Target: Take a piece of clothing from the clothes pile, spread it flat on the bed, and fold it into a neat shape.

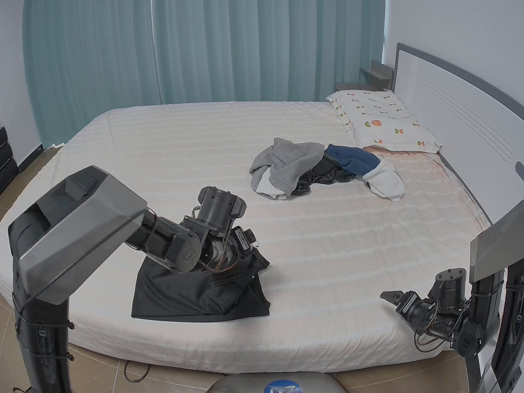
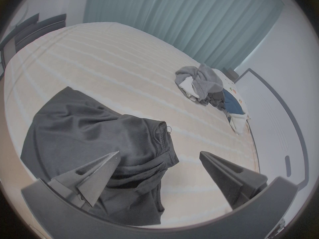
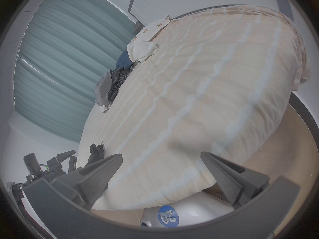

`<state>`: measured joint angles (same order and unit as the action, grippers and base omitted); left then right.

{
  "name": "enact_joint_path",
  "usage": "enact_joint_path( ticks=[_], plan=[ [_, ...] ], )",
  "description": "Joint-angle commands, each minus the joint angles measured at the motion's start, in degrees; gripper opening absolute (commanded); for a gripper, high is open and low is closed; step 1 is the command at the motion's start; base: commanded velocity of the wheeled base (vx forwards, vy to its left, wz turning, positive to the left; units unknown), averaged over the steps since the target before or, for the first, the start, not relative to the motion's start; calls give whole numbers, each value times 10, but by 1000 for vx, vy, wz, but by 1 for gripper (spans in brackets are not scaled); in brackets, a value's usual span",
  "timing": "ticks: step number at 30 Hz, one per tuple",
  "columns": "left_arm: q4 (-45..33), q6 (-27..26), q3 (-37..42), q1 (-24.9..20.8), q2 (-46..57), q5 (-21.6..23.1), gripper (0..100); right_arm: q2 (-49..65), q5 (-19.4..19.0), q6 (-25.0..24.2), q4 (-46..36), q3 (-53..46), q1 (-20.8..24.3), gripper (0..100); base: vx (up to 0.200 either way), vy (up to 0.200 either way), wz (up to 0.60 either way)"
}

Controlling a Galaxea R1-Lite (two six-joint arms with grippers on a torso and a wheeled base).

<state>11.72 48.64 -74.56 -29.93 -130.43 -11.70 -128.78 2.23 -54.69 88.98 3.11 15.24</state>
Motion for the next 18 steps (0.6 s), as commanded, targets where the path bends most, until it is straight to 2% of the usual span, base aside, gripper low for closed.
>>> enact_joint_path(
  ticks=[1, 2, 3, 8, 12, 18],
  plan=[
    [5, 32, 90, 24, 103, 11, 100, -1, 1, 0, 8, 0, 2, 100, 0, 0, 0],
    [5, 32, 90, 24, 103, 11, 100, -1, 1, 0, 8, 0, 2, 100, 0, 0, 0],
    [9, 33, 129, 44, 124, 23, 100, -2, 1, 0, 8, 0, 3, 100, 0, 0, 0],
    [27, 42, 202, 94, 159, 64, 100, -2, 1, 1, 8, 0, 15, 100, 0, 0, 0],
    [55, 111, 239, 155, 165, 133, 100, 2, 3, 2, 8, -1, 23, 100, 0, 0, 0],
    [56, 128, 253, 234, 158, 226, 100, 6, 1, 5, 8, 5, 28, 100, 0, 0, 0]
  ],
)
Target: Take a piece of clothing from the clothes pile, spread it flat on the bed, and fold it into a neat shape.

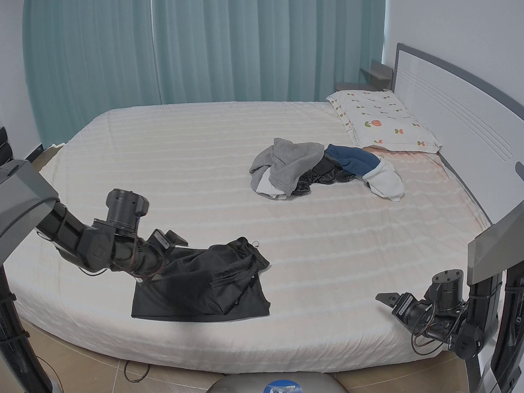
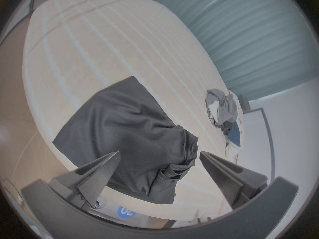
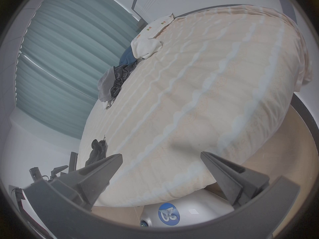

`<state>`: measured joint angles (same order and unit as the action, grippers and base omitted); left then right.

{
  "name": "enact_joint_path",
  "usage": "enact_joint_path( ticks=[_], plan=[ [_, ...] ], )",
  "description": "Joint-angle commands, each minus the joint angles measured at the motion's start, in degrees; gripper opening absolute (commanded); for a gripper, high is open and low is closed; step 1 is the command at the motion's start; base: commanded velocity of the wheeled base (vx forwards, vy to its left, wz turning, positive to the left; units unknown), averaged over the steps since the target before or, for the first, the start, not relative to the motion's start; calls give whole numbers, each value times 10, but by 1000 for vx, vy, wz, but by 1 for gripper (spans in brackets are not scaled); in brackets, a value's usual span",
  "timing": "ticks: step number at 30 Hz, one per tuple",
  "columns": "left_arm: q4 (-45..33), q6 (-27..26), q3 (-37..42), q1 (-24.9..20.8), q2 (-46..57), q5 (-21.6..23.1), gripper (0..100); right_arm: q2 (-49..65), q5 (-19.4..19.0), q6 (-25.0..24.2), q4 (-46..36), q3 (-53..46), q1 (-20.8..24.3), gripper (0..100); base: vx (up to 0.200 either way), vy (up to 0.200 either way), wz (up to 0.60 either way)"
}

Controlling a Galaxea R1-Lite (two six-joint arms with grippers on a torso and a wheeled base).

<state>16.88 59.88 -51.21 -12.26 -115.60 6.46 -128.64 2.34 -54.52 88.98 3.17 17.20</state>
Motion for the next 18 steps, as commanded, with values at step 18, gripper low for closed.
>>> enact_joint_path(
  ticks=[18],
  plan=[
    [64, 26, 62, 118, -30, 107, 100, 74, 3, 122, -219, 214, 68, 100, 0, 200, 0]
  ],
)
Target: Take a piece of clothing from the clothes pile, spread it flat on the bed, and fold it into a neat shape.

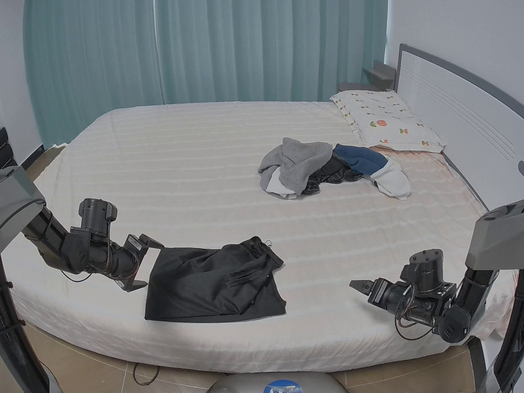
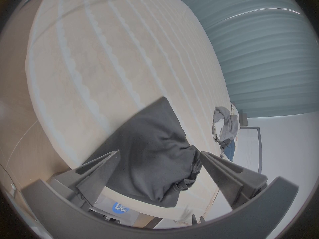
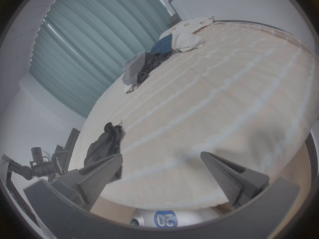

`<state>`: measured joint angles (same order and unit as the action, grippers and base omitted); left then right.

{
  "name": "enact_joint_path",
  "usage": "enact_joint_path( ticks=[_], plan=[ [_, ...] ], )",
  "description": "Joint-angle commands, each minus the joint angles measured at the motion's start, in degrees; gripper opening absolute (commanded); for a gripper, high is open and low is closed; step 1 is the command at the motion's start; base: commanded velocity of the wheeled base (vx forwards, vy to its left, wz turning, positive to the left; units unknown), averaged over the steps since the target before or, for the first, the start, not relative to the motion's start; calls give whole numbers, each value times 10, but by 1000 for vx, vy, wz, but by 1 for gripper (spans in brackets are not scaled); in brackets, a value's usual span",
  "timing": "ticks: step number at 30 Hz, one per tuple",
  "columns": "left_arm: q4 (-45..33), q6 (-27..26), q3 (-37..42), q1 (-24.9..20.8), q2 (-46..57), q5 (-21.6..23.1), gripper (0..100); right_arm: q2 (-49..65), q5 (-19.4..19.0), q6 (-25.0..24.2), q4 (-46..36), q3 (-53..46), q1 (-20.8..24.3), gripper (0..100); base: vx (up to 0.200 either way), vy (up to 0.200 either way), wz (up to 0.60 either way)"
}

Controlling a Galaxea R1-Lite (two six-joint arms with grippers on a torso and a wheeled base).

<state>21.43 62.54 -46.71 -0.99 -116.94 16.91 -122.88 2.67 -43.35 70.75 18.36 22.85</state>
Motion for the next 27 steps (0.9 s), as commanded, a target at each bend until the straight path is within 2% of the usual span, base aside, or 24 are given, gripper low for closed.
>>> enact_joint_path(
  ticks=[1, 4, 7, 8, 9, 13, 18, 21, 27],
  plan=[
    [26, 0, 23, 5, -17, 2, 100, 16, 1, 11, -115, 141, 22, 100, 0, 200, 0],
    [26, 2, 24, 5, -17, 0, 100, 12, 1, 30, -190, 209, 38, 100, 0, 200, 0],
    [26, 4, 25, 5, -15, 0, 100, 7, -1, 34, -225, 258, 54, 100, 0, 200, 0],
    [26, 4, 25, 5, -15, 0, 100, 7, -1, 34, -225, 258, 54, 100, 0, 200, 0],
    [27, 3, 27, 5, -15, -1, 100, -8, 0, 39, -242, 280, 72, 100, 0, 200, 0],
    [27, 1, 29, 5, -16, -2, 100, -32, -2, 83, -246, 311, 92, 100, 0, 200, 0],
    [27, -2, 32, 4, -17, -2, 100, -81, 8, 92, -278, 365, 105, 100, 0, 200, 0],
    [27, -3, 32, 4, -18, -3, 100, -89, 16, 92, -308, 384, 105, 100, 0, 0, 0],
    [27, -4, 33, 3, -18, -3, 100, -89, 34, 134, -370, 419, 96, 100, 0, 0, 0]
  ],
)
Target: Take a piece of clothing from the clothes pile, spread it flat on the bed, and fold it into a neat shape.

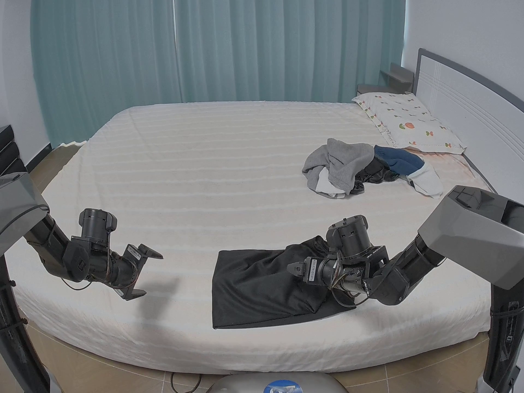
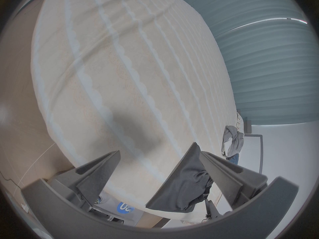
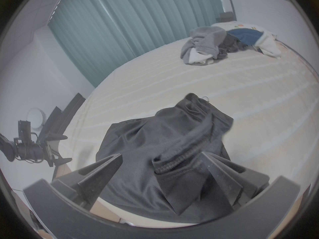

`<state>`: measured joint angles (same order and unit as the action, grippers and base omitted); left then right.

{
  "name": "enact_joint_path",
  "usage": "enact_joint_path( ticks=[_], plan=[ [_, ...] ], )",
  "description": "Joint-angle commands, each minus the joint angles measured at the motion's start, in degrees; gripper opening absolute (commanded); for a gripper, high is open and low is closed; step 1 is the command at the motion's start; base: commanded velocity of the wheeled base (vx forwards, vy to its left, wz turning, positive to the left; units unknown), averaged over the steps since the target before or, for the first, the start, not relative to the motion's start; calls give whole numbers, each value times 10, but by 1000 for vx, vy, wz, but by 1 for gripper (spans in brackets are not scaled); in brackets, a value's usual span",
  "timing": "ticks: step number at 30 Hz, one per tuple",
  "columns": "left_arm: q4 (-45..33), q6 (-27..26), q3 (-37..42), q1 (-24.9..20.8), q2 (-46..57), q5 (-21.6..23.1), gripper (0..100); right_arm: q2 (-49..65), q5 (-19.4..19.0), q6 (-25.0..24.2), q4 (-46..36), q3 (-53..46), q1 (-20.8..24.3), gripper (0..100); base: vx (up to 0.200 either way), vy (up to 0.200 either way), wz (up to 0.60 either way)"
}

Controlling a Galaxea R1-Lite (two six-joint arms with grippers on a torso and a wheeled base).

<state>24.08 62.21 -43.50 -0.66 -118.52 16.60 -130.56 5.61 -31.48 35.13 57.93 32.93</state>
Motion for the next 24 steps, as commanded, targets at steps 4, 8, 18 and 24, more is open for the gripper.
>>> enact_joint_path(
  ticks=[4, 8, 18, 24],
  plan=[
    [0, -1, 1, -1, -2, 0, 100, -25, 42, 27, -49, 51, -4, 100, 0, 0, 0],
    [0, -1, 1, -1, -2, 0, 100, -42, 56, 44, -57, 54, -1, 100, 0, 0, 0],
    [0, -2, 1, -2, -2, -1, 100, -7, 89, 105, -58, -25, -23, 100, 0, 0, 0],
    [0, -2, 1, -2, -2, 0, 100, 43, 81, 120, -52, -110, -61, 100, 0, 0, 0]
  ],
)
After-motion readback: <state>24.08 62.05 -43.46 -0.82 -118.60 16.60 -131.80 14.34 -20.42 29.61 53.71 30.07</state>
